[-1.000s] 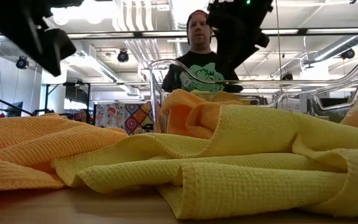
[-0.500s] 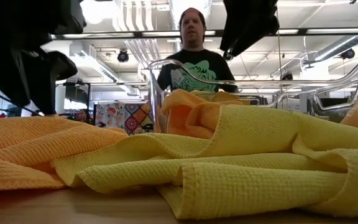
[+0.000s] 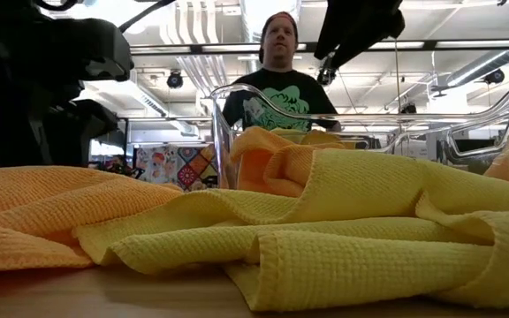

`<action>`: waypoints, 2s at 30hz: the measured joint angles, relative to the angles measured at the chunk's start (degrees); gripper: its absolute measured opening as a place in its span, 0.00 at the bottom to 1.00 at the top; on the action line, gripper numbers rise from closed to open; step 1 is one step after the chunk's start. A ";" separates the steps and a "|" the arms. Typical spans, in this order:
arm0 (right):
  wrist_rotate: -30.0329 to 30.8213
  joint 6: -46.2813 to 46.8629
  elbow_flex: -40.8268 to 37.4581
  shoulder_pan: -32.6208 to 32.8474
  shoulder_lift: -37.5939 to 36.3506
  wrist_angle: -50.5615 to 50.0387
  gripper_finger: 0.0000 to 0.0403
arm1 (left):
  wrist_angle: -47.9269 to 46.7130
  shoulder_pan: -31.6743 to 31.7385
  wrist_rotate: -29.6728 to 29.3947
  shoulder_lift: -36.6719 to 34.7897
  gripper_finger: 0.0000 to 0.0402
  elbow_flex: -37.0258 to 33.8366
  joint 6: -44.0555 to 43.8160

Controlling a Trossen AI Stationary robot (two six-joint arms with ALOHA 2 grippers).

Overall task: Sort microfiber towel by color & place in baskets
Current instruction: Put the orange towel into the bottom transparent bin

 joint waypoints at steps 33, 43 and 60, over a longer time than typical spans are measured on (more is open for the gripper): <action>6.13 -18.94 -2.36 4.69 0.00 18.54 0.61 | -3.39 -2.63 -9.39 -18.68 0.00 -0.11 5.88; -4.96 -35.85 -10.57 4.50 1.14 50.60 0.65 | -0.89 -4.74 -23.12 -30.14 0.00 -0.11 10.26; -14.83 -41.31 -11.54 -0.78 8.18 67.63 0.80 | 13.09 -4.72 -32.84 -30.85 0.00 -0.11 16.49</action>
